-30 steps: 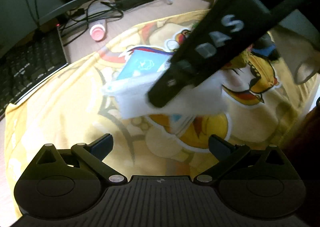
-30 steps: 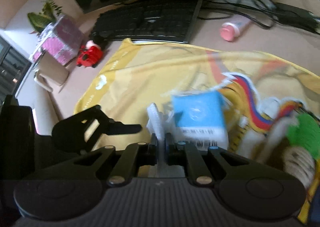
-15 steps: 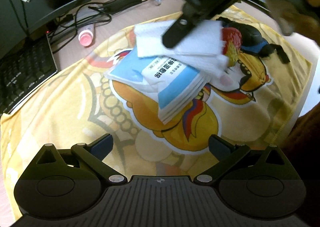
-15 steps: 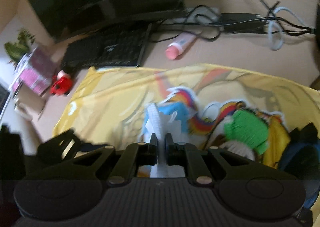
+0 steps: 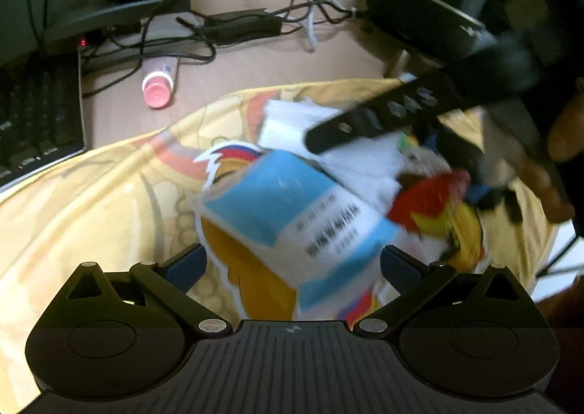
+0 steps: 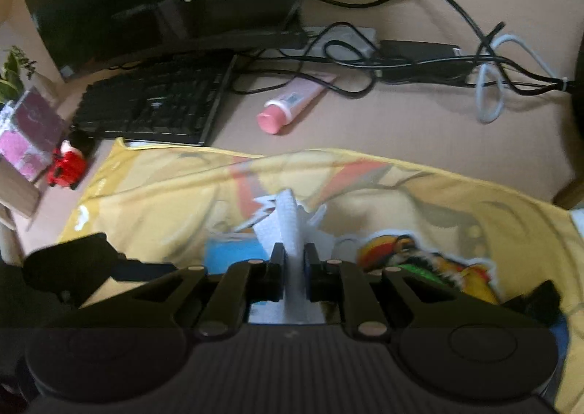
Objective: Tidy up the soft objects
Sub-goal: 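Keep rubbing the tissue over the packet's edge with the right gripper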
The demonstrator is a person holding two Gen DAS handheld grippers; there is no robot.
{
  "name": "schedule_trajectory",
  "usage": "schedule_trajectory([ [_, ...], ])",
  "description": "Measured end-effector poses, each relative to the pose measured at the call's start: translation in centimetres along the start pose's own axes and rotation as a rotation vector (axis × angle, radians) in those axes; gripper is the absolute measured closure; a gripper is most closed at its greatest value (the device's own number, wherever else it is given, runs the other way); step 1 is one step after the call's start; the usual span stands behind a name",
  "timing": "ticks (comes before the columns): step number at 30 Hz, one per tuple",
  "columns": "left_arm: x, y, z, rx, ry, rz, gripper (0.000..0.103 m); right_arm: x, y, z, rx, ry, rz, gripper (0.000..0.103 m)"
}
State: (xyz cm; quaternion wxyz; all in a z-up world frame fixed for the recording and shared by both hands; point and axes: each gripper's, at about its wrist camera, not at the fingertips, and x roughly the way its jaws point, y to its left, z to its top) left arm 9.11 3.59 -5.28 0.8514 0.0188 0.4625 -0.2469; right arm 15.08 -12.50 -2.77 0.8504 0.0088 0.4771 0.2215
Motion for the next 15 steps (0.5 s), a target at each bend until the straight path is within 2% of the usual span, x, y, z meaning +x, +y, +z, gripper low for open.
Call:
schedule_trajectory([
  [5,2.7,1.9,2.0,-0.102,0.059,-0.077,0.000,1.1,-1.7,0.3,0.054,0.055,0.047,0.091],
  [10,3.9,1.8,3.7,-0.088,0.059,-0.084,0.000,2.7,-2.6,0.2,0.113,0.098,0.111,0.091],
  [13,3.9,2.0,4.2,-0.085,0.027,-0.081,0.000,3.1,-3.3,0.5,0.159,0.108,0.152,0.091],
  [15,3.1,1.9,4.5,-0.067,-0.036,-0.070,0.009,2.8,-3.7,0.8,0.192,0.098,0.175,0.091],
])
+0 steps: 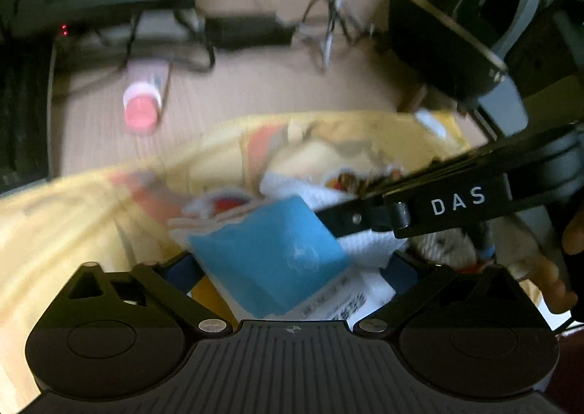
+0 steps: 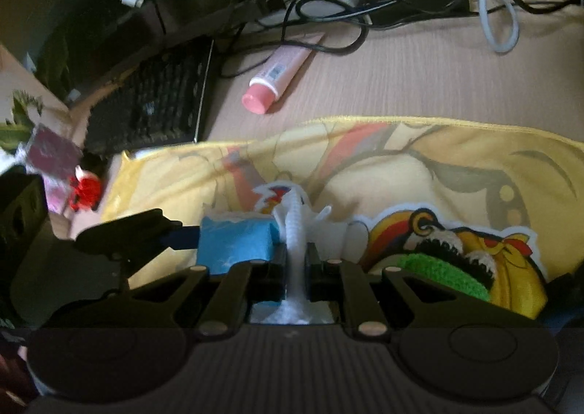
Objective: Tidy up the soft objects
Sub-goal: 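Grasp the blue packet with the left gripper while the right gripper wipes it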
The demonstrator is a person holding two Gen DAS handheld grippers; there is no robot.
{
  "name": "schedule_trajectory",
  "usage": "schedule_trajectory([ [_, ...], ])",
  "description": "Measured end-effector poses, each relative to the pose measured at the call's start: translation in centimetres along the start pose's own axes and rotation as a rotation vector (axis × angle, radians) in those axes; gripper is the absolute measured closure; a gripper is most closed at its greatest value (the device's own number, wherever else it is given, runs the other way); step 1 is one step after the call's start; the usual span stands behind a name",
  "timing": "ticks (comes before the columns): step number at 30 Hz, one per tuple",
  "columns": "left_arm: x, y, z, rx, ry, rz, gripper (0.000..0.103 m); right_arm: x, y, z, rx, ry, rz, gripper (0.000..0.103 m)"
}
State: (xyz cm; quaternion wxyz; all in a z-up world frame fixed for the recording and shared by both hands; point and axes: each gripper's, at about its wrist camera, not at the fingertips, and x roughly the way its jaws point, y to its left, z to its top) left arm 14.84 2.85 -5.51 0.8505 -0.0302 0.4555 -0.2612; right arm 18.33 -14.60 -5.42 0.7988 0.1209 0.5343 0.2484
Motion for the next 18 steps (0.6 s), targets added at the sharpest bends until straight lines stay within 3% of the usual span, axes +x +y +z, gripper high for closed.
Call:
schedule_trajectory([
  [1,-0.6,-0.3,0.2,0.027,-0.031,0.019,0.023,-0.3,-0.1,0.2,0.016,-0.009,0.013,0.091],
  [2,-1.3,-0.7,0.4,0.075,-0.069,0.057,0.026,-0.7,-0.2,0.4,0.029,-0.019,0.026,0.091],
  [7,-4.9,-4.4,-0.5,0.355,-0.274,0.211,0.033,-3.5,0.9,1.0,0.022,-0.094,0.088,0.091],
  [9,-5.7,-5.6,-1.8,0.446,-0.316,0.278,0.033,-4.4,1.4,1.0,0.011,-0.114,0.109,0.091],
  [15,-5.5,-4.9,-5.7,0.380,-0.212,0.224,0.043,-3.9,1.7,-1.1,0.017,-0.070,0.119,0.091],
  [18,-6.2,-5.4,-6.8,0.372,-0.212,0.178,0.051,-3.6,2.6,-2.5,0.007,-0.043,0.134,0.091],
])
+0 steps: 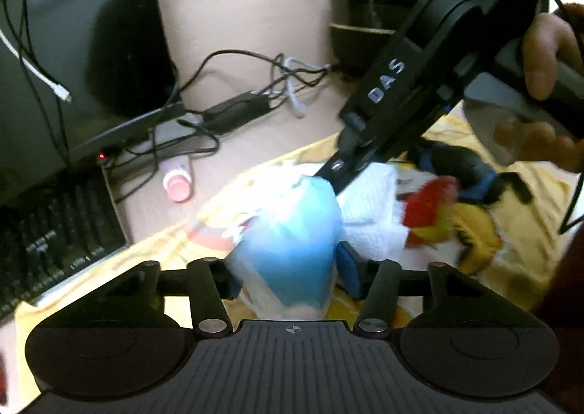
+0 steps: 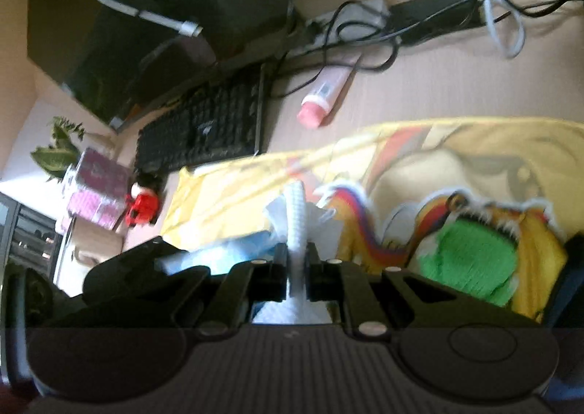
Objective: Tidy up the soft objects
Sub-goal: 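Grasp the blue packet with the left gripper while the right gripper wipes it, then hold the blue packet with the left gripper while the right gripper wipes its face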
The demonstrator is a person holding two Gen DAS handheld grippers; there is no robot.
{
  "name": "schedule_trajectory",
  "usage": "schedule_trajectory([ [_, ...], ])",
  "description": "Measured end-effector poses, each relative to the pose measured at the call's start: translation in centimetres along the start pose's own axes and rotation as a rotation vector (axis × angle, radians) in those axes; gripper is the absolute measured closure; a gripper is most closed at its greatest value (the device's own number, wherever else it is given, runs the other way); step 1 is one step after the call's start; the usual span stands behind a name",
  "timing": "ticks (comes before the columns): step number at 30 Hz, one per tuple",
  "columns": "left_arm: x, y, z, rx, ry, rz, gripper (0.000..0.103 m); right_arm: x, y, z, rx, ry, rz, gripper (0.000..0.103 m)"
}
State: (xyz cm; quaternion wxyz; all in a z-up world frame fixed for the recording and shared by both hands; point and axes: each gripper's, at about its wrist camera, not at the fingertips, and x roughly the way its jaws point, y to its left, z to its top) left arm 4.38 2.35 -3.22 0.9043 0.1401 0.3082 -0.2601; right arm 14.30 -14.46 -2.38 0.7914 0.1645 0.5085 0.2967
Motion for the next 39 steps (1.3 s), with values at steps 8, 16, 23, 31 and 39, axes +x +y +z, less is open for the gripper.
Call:
schedule_trajectory([
  [8,-0.7,-1.6,-1.3,0.030,0.010,0.008,0.056,-1.3,2.6,-1.4,-0.090,-0.043,-0.031,0.094],
  [16,-1.1,-1.2,-1.5,-0.015,0.026,0.024,0.053,-3.7,4.3,-1.4,-0.027,-0.063,0.161,0.094],
  [23,-1.1,-1.5,-2.3,0.006,0.073,0.005,0.045,-0.7,6.4,-4.1,-0.143,0.042,0.074,0.094],
  [31,-1.2,-0.8,-3.0,-0.011,0.107,0.029,0.038,-1.1,2.7,-3.0,-0.119,-0.010,-0.099,0.094],
  [39,1.1,-0.9,-1.5,0.102,0.090,0.081,0.044,-1.3,1.2,-1.7,-0.096,-0.043,-0.135,0.094],
])
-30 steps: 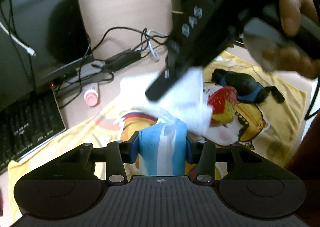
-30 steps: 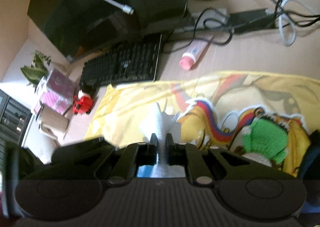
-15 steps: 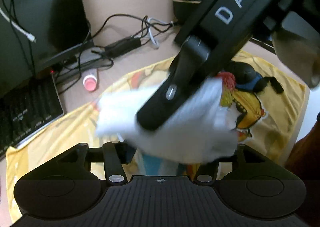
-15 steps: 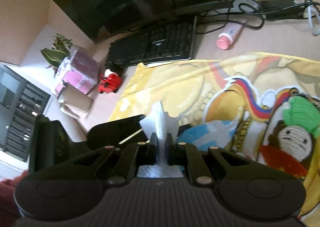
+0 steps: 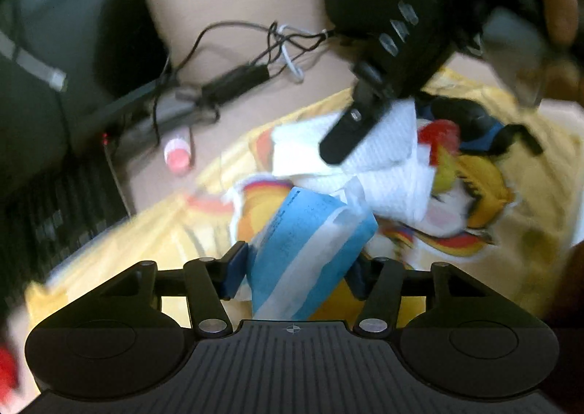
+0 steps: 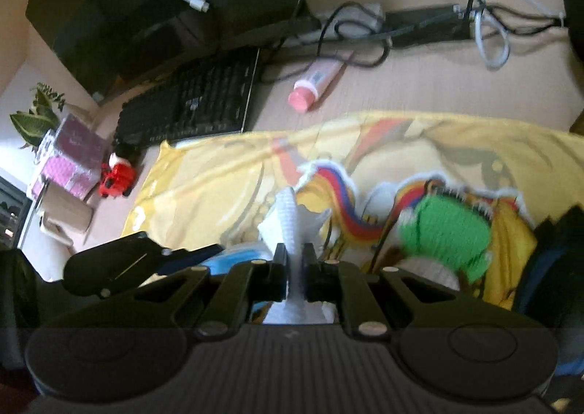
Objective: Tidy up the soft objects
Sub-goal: 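Hold the blue packet with the left gripper while the right gripper wipes its face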
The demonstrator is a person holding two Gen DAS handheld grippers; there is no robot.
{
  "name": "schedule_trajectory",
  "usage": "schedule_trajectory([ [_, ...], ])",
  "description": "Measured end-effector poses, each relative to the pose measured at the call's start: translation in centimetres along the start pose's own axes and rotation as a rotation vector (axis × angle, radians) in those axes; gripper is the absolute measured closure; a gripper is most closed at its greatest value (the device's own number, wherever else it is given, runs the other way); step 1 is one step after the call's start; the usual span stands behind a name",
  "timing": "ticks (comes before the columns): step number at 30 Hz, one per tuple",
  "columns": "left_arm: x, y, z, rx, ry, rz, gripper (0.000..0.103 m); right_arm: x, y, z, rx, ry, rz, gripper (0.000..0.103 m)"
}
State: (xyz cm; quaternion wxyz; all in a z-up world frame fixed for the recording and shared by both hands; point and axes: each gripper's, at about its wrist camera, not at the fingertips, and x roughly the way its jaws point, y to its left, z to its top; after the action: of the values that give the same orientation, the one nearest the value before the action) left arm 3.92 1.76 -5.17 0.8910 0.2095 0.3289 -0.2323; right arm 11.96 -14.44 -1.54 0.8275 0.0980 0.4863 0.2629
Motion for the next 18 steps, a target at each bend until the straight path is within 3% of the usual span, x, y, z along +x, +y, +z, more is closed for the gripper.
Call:
schedule_trajectory([
  [4,1.5,0.2,0.8,0.031,0.013,0.015,0.045,-1.2,0.4,1.6,0.006,-0.054,0.032,0.094],
  [8,1.1,0.6,-0.4,0.016,0.052,0.001,0.042,0.2,1.7,1.3,0.005,-0.016,0.136,0.094],
  [13,0.9,1.8,-2.4,-0.068,0.129,-0.016,0.040,3.5,1.3,0.1,-0.023,0.067,0.090,0.091],
  [18,-0.3,2.9,-3.0,-0.155,0.144,-0.024,0.031,5.0,-0.8,0.2,-0.028,0.099,-0.026,0.095],
])
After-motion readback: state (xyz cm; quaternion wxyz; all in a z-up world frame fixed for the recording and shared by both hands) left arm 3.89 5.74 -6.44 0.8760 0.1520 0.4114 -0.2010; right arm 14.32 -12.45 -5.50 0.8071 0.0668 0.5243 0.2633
